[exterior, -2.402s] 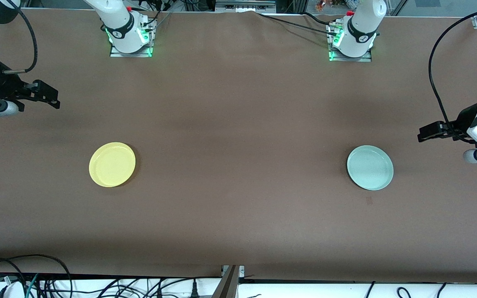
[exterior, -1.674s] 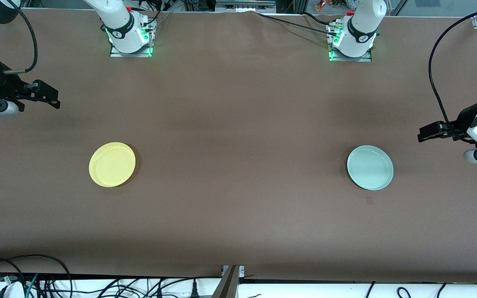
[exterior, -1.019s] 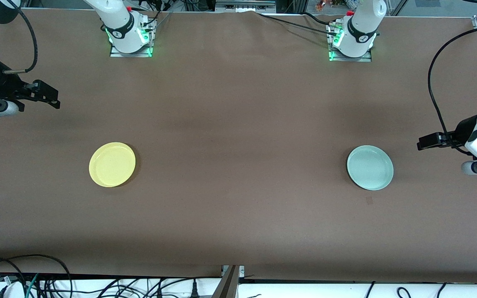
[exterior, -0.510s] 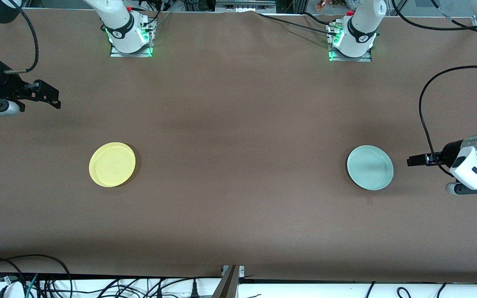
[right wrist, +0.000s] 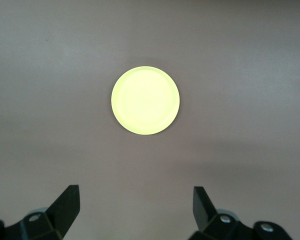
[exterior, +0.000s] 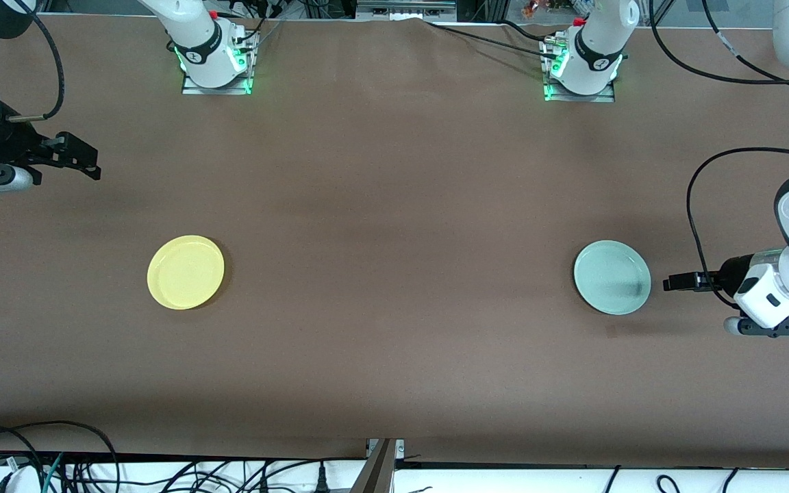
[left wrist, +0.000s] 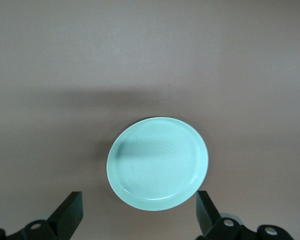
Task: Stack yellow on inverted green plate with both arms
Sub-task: 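Move the left gripper down to the rim of the green plate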
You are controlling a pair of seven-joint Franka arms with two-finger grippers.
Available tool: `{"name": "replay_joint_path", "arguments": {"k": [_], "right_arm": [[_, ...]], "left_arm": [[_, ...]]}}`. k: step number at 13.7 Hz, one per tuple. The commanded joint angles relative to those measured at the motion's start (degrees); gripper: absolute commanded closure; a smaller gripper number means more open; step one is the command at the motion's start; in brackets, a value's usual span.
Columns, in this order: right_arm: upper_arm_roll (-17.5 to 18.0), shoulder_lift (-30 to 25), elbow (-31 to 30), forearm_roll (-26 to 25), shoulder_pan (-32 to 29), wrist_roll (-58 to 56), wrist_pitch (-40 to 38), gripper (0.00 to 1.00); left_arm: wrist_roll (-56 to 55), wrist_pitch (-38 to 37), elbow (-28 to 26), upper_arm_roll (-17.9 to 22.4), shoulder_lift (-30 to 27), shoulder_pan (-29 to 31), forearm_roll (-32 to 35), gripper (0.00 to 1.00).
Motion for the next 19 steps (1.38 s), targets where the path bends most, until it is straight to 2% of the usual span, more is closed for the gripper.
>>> {"name": "replay_joint_path", "arguments": {"k": [1, 7, 12, 14, 19], "right_arm": [[-0.11, 0.54, 1.33, -0.73, 0.46, 0.4, -0.76, 0.0], [-0.11, 0.54, 1.33, -0.73, 0.46, 0.4, -0.85, 0.0], [-0.11, 0.54, 1.33, -0.73, 0.54, 0.4, -0.94, 0.0], [-0.11, 0.54, 1.33, -0.73, 0.54, 0.4, -0.94, 0.0], [-0.11, 0.54, 1.33, -0.73, 0.54, 0.4, -0.94, 0.0]], "left_arm": [[4.07, 3.43, -3.38, -0.01, -0.54, 0.46, -2.63, 0.0], [13.82, 14.33, -11.56, 0.17, 0.33, 3.1, -7.99, 0.0], [20.76, 16.36, -12.27, 0.17, 3.85, 5.03, -11.69, 0.0], [26.2, 17.06, -13.05, 0.17, 4.91, 6.0, -15.8, 0.0], [27.81, 20.23, -16.14, 0.26, 4.91, 6.35, -18.11, 0.0]]}}
